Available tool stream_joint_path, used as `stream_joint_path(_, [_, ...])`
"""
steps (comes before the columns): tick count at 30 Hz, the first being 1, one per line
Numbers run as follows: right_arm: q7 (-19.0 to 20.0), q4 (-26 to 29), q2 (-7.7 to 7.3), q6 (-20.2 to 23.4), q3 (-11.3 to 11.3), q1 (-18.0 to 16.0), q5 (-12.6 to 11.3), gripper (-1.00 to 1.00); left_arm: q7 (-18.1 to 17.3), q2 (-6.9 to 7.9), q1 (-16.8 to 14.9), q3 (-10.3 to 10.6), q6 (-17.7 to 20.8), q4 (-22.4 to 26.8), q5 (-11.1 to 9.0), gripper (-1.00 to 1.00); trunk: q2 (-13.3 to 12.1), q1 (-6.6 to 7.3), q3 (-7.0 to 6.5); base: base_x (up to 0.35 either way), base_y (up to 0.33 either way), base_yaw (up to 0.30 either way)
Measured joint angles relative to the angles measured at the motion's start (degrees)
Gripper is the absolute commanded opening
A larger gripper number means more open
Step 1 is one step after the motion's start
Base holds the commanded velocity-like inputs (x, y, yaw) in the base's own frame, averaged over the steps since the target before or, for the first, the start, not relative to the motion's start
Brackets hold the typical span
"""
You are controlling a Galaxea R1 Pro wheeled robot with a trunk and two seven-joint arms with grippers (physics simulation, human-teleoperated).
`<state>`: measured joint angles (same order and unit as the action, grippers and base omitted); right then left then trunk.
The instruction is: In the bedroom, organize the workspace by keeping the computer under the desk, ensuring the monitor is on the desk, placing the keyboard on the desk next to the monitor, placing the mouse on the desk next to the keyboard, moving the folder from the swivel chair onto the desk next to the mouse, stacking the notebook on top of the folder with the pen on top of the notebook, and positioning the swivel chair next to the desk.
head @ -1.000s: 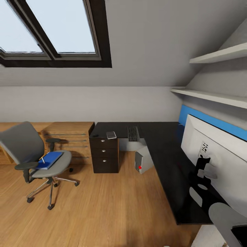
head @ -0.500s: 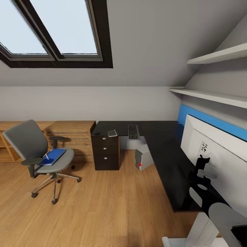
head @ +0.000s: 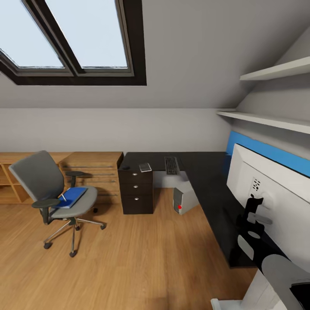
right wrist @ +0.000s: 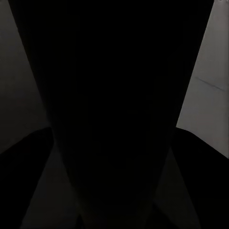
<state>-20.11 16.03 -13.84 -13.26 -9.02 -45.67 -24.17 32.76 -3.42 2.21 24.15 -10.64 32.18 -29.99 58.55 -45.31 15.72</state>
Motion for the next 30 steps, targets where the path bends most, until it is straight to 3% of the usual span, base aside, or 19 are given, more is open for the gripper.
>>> stream_joint_path(11, [0.0,0.0,0.00,-0.2,-0.1,0.0,-0.3,-1.00,0.0,-0.04,0.0,0.0,0.0,0.0,0.0,1.00,0.0,0.01,0.00,0.141,0.010,0.000])
stream_joint_path(24, [0.0,-0.1,0.03,-0.1,-0.1,0.0,0.0,-1.00,0.0,-0.01,0.0,0.0,0.0,0.0,0.0,1.00,0.0,-0.01,0.00,0.015,0.000,0.000])
stream_joint_path(25, [0.0,-0.1,0.04,-0.2,-0.1,0.0,0.0,1.00,0.0,-0.01,0.0,0.0,0.0,0.0,0.0,1.00,0.0,-0.01,0.00,0.000,0.000,0.000])
stream_joint_path(30, [-0.1,-0.1,0.02,-0.2,-0.2,0.0,0.0,1.00,0.0,-0.05,0.0,0.0,0.0,0.0,0.0,1.00,0.0,-0.01,0.00,0.000,0.000,0.000])
